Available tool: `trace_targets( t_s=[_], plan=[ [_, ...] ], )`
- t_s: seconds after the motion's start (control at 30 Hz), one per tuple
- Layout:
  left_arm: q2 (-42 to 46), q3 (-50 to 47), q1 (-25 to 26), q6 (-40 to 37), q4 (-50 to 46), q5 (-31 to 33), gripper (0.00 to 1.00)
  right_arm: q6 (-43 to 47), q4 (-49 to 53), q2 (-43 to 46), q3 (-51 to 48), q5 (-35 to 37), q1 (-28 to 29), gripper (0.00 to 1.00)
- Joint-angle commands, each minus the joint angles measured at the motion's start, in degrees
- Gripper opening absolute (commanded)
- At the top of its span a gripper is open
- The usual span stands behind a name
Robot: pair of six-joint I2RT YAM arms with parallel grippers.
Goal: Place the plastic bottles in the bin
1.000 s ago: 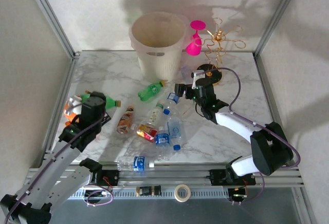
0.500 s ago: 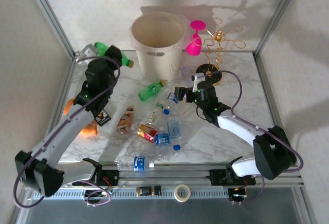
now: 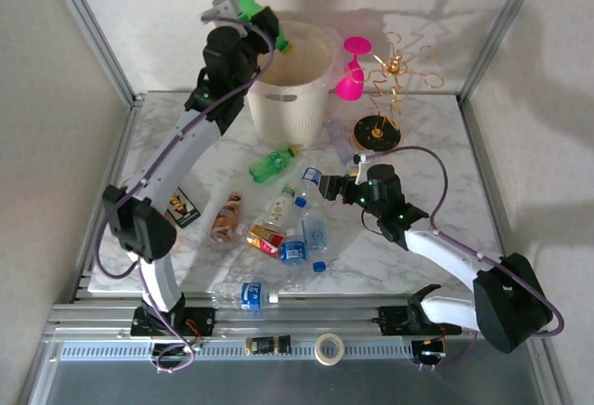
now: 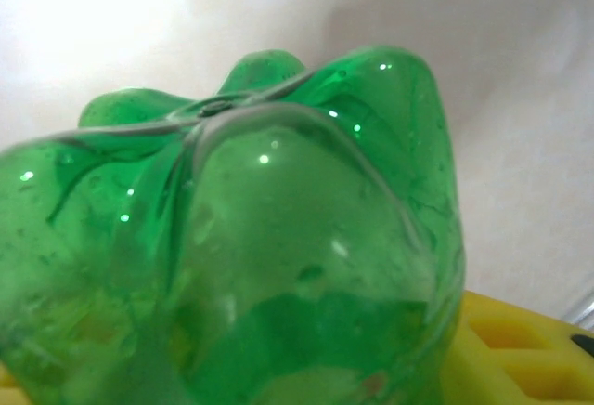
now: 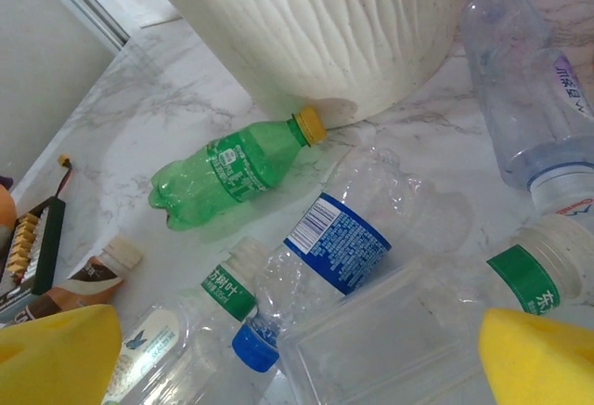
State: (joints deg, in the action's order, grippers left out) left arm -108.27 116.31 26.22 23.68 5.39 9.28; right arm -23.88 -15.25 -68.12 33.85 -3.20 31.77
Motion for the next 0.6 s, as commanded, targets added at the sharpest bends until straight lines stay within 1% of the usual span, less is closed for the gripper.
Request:
trace_targets(
  t_s=[0.0,0.07,0.13,0.27,0.43,0.57],
  plan=[
    [-6.89,10.76,0.97,-4.37,-8.1,-5.03,0.35,-0.76,1.71,3.59,-0.97,0.96,-0.03,0.99],
    [-11.11,15.94,1.59,-6.55,-10.31,-4.93,0.36,-0.51,2.79,5.62,-1.3,1.86,0.0,0.99],
    [-14.04,18.7,1.97,-8.53,-11.14,-3.6,0.36,-0.36,3.44,7.38,-1.67,2.69,-0.04,0.99],
    [-17.46,19.3,2.17,-10.86,-10.67,-0.31,0.37,-0.87,3.56,10.5,-3.17,3.21,-0.04,0.99],
    [-20.54,19.39,2.35,-12.75,-10.95,1.43,0.37,-1.86,3.7,12.59,-4.59,3.78,-0.04,0.99],
    [-22.11,19.84,2.35,-14.05,-11.47,2.41,0.41,-2.74,4.6,13.73,-5.17,4.25,-0.02,0.99]
  ],
)
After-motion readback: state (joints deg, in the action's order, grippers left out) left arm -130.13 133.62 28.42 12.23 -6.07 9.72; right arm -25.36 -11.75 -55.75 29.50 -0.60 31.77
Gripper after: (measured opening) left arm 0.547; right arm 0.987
